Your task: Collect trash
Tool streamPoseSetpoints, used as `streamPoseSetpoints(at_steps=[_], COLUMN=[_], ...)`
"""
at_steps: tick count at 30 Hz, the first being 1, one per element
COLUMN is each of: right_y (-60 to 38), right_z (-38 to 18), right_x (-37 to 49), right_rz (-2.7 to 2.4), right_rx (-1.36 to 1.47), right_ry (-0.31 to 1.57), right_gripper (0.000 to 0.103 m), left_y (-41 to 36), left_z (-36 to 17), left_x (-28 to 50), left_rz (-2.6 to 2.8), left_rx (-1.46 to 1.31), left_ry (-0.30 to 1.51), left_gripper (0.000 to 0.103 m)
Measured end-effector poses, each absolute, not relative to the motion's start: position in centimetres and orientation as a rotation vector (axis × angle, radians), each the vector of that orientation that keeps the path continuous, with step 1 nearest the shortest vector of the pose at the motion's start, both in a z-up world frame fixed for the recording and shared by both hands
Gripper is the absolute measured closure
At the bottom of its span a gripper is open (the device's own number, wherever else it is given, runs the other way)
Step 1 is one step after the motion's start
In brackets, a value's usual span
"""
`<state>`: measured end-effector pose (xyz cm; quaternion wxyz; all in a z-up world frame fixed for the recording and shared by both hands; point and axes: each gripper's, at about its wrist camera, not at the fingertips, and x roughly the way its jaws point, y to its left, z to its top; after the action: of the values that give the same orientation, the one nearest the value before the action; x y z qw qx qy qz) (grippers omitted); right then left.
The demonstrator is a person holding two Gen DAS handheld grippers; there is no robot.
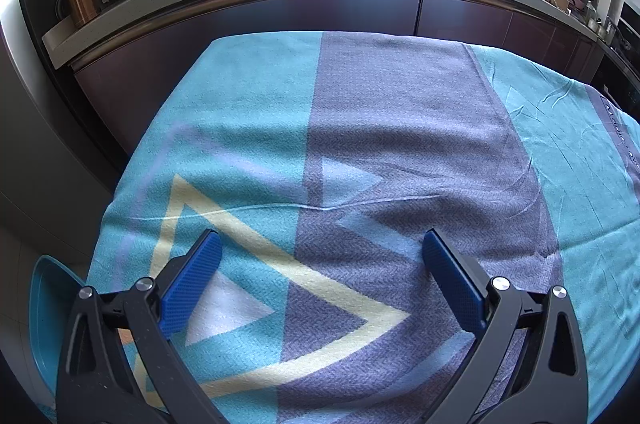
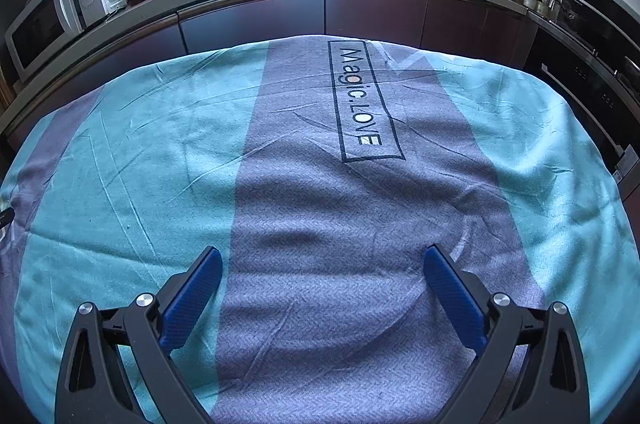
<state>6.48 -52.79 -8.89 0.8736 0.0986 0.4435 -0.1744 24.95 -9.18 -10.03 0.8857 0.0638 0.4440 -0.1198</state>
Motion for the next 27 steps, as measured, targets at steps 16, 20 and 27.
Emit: streamPoseSetpoints(at_steps=[16,20,27], right_y=[-53.0,-53.8,-53.9], right_z=[-8.9,-8.8,-9.0], right_x=[6.6,6.5,6.5], right_rz=[-0.354,-0.359,-0.37], right_rx=[0.207,0.217,0.209], right_ry=[0.924,0.92,0.923], right_gripper=[0.005,0.005,0.005], left_y=[-9.1,-9.1,-9.1], left_z=[-10.0,-10.0,-10.0], left_x=[24.9,24.9,24.8], left_rz=[-0.249,-0.249,-0.249], left_rx=[0.133,0.133,0.133], left_ry=[0.923,0.923,0.923], left_gripper=[0.004,0.004,0.004])
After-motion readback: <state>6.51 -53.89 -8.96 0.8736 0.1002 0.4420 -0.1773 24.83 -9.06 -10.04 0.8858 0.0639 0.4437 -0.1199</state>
